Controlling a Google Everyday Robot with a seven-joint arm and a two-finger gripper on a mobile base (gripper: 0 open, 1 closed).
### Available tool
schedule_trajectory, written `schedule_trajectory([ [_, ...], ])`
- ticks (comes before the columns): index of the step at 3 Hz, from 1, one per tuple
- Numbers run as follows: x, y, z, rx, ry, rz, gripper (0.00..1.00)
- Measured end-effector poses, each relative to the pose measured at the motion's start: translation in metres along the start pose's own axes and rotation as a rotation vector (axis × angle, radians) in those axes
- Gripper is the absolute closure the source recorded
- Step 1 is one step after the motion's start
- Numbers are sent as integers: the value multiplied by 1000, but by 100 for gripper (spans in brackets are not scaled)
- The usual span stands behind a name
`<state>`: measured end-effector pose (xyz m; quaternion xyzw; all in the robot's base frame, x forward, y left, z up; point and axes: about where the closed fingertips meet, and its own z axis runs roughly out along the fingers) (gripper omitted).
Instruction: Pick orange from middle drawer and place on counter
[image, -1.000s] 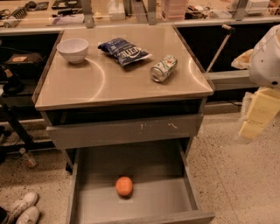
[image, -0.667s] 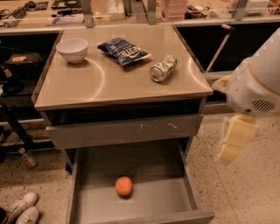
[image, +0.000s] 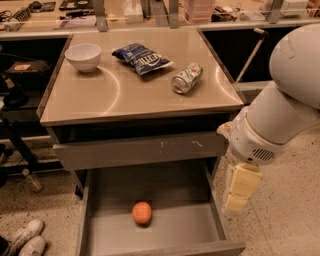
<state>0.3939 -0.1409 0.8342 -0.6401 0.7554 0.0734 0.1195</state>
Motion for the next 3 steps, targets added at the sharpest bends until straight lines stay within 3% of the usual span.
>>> schedule_trajectory([
  [1, 0, -3, 25, -31, -62, 11, 0],
  [3, -14, -36, 136, -100, -242, 59, 0],
])
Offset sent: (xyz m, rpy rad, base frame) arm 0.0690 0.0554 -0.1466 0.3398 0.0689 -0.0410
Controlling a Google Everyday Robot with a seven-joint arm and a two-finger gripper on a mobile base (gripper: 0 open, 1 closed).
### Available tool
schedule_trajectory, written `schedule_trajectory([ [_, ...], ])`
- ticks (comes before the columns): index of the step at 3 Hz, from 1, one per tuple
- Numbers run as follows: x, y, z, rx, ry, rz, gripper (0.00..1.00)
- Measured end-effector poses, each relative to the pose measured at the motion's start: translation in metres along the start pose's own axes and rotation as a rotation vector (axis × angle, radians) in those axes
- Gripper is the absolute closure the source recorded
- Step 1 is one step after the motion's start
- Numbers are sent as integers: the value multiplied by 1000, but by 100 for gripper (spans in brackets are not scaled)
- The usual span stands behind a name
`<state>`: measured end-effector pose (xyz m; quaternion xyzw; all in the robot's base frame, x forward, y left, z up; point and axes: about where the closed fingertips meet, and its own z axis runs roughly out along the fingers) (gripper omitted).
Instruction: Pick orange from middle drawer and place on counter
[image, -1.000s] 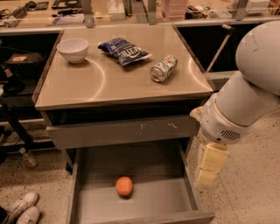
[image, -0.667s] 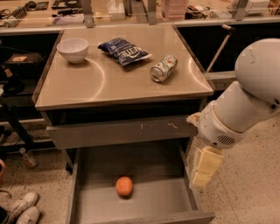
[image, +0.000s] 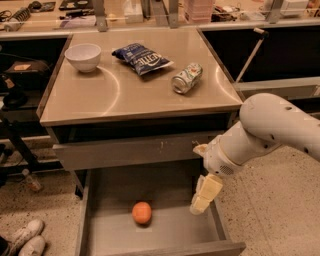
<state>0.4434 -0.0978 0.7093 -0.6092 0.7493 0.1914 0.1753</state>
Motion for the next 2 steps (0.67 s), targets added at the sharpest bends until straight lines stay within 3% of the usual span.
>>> schedule_trajectory([
  [1, 0, 0, 0, 0, 0, 0, 0],
  [2, 6, 4, 35, -28, -32, 17, 0],
])
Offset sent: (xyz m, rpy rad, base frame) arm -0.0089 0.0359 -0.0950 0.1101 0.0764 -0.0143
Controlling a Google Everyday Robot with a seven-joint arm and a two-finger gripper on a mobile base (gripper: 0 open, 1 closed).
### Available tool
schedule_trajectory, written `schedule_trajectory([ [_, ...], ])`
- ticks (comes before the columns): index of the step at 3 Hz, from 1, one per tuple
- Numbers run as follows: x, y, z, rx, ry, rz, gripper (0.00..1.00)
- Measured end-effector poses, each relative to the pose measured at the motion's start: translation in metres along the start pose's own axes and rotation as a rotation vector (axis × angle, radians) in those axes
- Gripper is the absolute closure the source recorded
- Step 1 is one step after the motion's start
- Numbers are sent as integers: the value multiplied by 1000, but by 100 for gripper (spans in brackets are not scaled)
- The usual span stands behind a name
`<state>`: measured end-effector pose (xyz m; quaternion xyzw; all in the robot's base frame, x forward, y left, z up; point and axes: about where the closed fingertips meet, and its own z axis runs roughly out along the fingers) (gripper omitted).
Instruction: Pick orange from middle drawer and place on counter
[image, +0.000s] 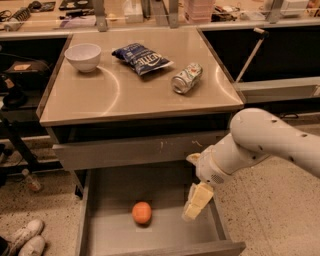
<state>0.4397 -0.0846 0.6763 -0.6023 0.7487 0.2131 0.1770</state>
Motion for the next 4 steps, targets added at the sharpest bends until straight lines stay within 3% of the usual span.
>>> schedule_trajectory([
  [2, 1, -29, 110, -47, -108, 17, 0],
  [4, 4, -28, 124, -54, -123, 31, 0],
])
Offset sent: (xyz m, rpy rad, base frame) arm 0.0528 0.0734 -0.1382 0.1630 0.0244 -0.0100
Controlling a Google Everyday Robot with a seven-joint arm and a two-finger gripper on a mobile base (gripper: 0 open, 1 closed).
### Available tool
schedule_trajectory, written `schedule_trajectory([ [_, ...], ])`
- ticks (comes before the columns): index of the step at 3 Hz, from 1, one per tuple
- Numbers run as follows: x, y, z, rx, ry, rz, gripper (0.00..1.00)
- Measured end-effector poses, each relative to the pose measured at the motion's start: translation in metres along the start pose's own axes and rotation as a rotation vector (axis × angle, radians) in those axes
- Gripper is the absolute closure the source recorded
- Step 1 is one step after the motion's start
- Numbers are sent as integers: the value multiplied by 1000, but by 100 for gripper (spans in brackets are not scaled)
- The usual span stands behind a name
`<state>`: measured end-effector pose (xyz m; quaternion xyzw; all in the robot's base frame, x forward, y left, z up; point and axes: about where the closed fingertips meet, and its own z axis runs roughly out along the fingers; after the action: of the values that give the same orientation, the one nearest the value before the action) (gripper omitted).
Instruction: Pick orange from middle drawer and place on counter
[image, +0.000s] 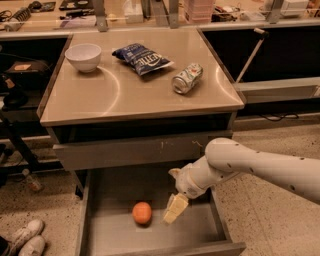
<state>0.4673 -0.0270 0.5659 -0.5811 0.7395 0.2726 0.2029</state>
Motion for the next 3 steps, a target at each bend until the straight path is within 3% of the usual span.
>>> schedule_trajectory([
  [2, 12, -21, 109, -45, -96, 52, 0],
  [3, 13, -20, 111, -49, -97, 56, 0],
])
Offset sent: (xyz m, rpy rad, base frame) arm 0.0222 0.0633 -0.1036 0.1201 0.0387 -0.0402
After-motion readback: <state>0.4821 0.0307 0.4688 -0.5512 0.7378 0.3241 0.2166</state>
